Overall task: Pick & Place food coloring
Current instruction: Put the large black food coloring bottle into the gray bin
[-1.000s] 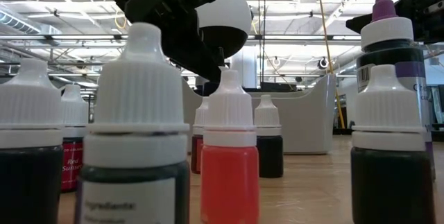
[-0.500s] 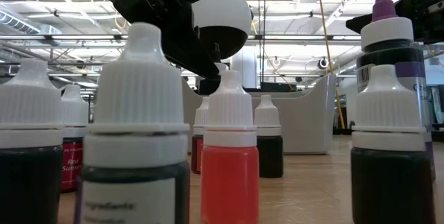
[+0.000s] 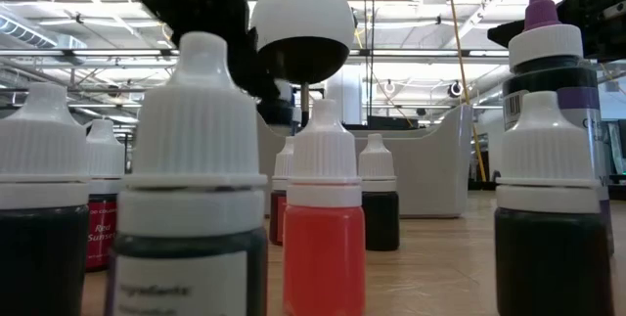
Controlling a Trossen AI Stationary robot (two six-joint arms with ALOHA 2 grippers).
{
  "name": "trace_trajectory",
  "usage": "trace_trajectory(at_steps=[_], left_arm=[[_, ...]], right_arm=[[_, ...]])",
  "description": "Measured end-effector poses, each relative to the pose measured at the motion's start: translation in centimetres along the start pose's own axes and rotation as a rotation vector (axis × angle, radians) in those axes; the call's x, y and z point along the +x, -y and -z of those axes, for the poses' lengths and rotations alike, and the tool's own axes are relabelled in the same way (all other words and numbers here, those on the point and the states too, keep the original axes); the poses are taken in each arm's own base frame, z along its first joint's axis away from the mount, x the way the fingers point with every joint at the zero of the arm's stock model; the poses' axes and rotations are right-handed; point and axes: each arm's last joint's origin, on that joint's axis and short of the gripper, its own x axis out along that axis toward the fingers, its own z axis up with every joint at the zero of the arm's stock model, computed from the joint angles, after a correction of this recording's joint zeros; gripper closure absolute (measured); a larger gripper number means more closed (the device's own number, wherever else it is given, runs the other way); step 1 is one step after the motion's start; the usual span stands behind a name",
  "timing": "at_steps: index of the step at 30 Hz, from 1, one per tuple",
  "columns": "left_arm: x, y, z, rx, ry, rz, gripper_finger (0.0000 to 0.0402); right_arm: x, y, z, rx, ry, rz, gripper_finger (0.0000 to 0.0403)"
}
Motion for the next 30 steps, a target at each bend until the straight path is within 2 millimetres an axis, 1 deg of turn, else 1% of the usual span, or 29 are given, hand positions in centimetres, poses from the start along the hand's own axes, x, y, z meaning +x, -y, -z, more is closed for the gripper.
trace_trajectory(at_steps=[14, 26, 30], left_arm=[[0.01, 0.1, 0.22, -0.002, -0.021, 0.021, 0.0261], [0.19, 0.04, 0.79, -0.015, -0.032, 0.016, 0.026], [0.19, 0.05, 0.87, -0.001, -0.037, 0.016, 0.0248]], right_arm=[[0.0, 0.0, 0.0, 0.0, 0.0, -0.001, 0.0403], [0.0, 0.0, 0.0, 0.0, 0.0, -0.001, 0.0403], [0.0, 0.0, 0.0, 0.0, 0.0, -0.001, 0.0403]])
